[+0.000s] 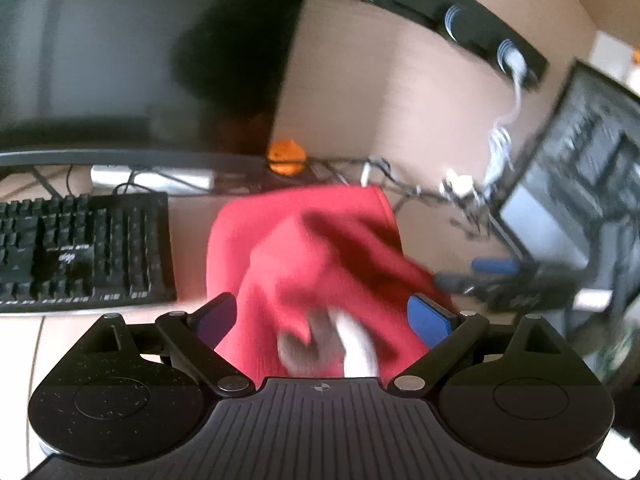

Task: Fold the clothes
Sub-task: 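Release the bundle and press the hood flat with both grippers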

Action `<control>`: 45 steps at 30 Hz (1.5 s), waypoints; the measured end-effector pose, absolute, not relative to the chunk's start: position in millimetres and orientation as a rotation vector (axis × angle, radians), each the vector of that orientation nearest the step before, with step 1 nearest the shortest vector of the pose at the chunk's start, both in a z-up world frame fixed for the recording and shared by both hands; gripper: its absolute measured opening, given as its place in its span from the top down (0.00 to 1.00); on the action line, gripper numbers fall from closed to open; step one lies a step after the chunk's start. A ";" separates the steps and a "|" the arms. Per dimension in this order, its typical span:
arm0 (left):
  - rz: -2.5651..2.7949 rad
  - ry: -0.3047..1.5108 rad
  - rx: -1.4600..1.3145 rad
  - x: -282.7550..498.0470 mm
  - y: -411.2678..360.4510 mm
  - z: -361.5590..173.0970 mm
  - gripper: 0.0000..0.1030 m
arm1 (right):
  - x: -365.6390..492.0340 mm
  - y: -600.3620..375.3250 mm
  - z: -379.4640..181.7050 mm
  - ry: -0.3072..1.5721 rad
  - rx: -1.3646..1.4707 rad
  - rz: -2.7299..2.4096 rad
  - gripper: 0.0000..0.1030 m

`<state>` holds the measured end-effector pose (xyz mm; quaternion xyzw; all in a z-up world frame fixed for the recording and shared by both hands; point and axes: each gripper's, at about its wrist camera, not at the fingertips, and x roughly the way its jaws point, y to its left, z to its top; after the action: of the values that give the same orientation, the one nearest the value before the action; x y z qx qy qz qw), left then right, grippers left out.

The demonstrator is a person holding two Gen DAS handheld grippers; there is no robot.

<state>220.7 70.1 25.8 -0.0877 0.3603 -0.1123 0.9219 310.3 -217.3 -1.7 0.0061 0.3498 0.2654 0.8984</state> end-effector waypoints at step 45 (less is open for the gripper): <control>-0.292 0.766 -0.066 211.7 54.1 28.2 0.07 | 440.6 -145.3 -61.7 0.778 -0.145 0.299 0.58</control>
<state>211.7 54.1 28.2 -0.0322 0.3723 -0.1421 0.9166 440.6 -145.3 -61.7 -0.0704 0.3773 0.1452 0.9119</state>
